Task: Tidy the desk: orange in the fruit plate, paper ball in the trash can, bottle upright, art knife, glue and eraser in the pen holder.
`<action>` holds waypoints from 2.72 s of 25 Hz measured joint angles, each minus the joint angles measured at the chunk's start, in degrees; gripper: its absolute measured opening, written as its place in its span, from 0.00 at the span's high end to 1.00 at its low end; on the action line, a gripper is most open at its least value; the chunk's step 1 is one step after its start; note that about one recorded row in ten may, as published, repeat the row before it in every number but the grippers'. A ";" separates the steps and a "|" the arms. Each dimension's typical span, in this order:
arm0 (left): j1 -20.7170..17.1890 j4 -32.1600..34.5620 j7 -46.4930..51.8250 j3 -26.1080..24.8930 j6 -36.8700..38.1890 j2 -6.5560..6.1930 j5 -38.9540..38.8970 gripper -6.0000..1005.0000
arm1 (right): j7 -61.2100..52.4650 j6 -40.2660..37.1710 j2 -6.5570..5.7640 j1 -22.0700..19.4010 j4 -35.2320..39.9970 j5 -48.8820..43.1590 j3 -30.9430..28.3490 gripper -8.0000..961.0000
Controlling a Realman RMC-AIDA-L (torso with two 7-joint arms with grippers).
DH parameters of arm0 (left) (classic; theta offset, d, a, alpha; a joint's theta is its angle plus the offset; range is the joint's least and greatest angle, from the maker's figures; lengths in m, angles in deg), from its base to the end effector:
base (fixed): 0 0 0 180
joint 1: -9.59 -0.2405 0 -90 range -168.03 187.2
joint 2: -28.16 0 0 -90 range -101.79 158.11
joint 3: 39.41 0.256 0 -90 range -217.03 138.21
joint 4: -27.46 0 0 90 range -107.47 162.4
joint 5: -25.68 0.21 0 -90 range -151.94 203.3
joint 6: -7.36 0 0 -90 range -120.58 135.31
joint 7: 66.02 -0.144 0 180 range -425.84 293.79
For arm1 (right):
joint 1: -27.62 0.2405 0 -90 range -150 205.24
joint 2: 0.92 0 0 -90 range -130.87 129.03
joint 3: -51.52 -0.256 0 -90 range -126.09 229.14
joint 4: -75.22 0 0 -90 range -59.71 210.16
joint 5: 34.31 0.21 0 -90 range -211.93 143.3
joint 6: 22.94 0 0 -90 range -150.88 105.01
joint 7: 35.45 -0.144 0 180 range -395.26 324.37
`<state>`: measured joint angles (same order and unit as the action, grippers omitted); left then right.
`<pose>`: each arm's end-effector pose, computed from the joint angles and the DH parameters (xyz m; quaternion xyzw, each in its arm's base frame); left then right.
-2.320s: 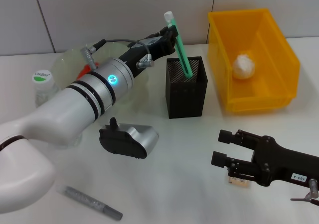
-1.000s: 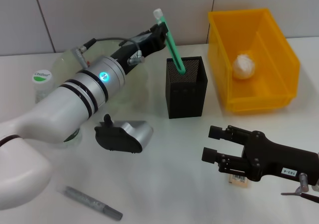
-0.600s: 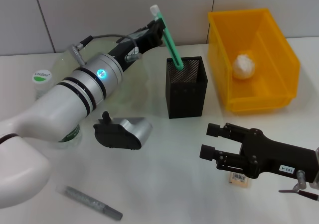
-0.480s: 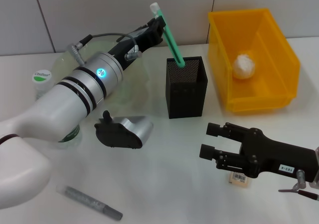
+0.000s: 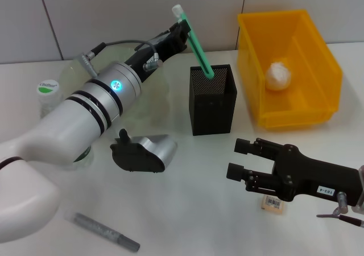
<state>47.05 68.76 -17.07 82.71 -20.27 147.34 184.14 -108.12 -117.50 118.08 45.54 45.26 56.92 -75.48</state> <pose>-0.1306 0.4040 -0.0949 -0.4286 0.7464 0.2823 0.4236 0.2787 0.2664 -0.0129 -0.8761 0.2583 0.3886 0.1208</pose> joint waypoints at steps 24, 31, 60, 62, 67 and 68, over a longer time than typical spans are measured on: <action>-0.21 0.34 2.72 -0.61 -0.64 0.00 -0.05 0.69 | 0.00 0.13 0.00 0.20 -0.01 0.41 0.00 0.21; -1.09 3.46 6.42 -0.99 -0.61 0.00 -4.96 0.62 | 0.00 0.17 0.00 0.53 -0.01 0.44 0.17 0.21; -3.57 24.06 14.22 -6.06 12.28 -0.15 -37.86 0.20 | -0.04 -0.64 0.00 1.15 -0.01 0.44 0.00 0.21; -3.57 25.56 14.23 -8.05 15.45 -0.16 -41.17 0.20 | -0.04 -0.67 0.00 1.15 -0.01 0.44 0.02 0.21; -3.56 29.74 14.25 -15.46 27.46 -0.29 -51.76 0.20 | -0.07 -0.78 0.00 1.09 -0.01 0.45 0.01 0.21; -3.56 30.36 14.29 -17.15 29.86 -0.28 -53.38 0.20 | -0.07 -0.79 0.00 1.08 -0.01 0.45 0.05 0.21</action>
<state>43.48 99.12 -2.78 65.55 9.59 147.05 130.76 -108.19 -118.29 118.08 46.62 45.25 57.37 -75.43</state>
